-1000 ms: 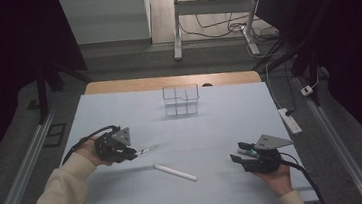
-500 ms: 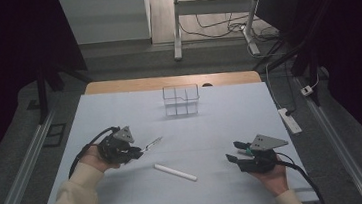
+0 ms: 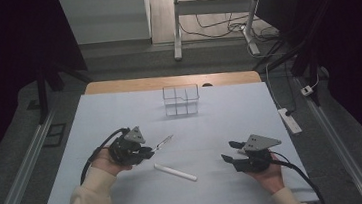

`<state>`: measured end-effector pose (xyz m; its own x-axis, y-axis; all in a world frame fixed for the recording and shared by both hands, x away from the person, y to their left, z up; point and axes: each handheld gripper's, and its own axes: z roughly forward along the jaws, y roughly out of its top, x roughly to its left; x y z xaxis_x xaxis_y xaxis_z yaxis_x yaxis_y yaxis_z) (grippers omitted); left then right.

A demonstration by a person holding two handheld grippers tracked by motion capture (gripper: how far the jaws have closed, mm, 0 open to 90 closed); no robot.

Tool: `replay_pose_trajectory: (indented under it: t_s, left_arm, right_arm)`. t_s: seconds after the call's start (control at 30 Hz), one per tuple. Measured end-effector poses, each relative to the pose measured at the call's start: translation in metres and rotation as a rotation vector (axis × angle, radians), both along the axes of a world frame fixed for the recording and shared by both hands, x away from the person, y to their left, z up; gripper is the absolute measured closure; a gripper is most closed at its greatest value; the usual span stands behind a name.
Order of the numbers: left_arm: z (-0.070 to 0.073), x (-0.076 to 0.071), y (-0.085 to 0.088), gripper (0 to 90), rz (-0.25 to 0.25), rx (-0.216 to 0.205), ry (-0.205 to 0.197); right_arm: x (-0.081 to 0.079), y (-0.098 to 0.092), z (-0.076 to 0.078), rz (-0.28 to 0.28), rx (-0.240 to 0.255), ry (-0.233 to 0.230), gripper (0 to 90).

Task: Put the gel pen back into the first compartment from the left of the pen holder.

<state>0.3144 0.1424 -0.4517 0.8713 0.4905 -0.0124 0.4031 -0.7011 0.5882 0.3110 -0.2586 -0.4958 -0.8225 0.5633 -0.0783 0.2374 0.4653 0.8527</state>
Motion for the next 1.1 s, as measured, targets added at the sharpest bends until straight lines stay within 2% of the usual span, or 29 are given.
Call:
replay_pose_trajectory:
  t_s: [0.17, 0.33, 0.43, 0.53, 0.8, 0.87, 1.03, 1.1]
  left_arm:
    - [0.000, 0.000, -0.014, 80.0, -0.027, 0.003, -0.004]
    - [0.001, -0.003, -0.022, 80.0, -0.049, 0.002, -0.023]
    - [0.000, -0.004, -0.025, 80.0, -0.048, 0.005, -0.018]
    - [-0.001, -0.004, -0.030, 80.0, -0.060, 0.005, -0.013]
    - [-0.003, 0.001, -0.040, 80.0, -0.080, 0.004, 0.000]
    - [-0.004, 0.002, -0.042, 79.9, -0.083, 0.005, 0.004]
    - [-0.006, 0.005, -0.050, 80.0, -0.084, 0.015, 0.013]
    - [-0.007, 0.006, -0.053, 80.0, -0.085, 0.016, 0.018]
  right_arm:
    - [-0.001, 0.001, 0.000, 0.000, -0.015, -0.006, 42.5]
    - [-0.003, 0.005, 0.004, 0.006, 0.014, -0.005, 42.5]
    - [-0.005, 0.011, 0.008, 0.016, 0.020, -0.022, 42.5]
    - [-0.006, 0.018, 0.010, 0.034, 0.034, -0.020, 42.5]
    - [-0.011, 0.029, 0.014, 0.057, 0.022, -0.035, 42.4]
    - [-0.011, 0.032, 0.015, 0.062, 0.032, -0.038, 42.4]
    - [-0.011, 0.040, 0.015, 0.085, 0.046, -0.021, 42.3]
    - [-0.011, 0.043, 0.015, 0.092, 0.031, -0.026, 42.1]
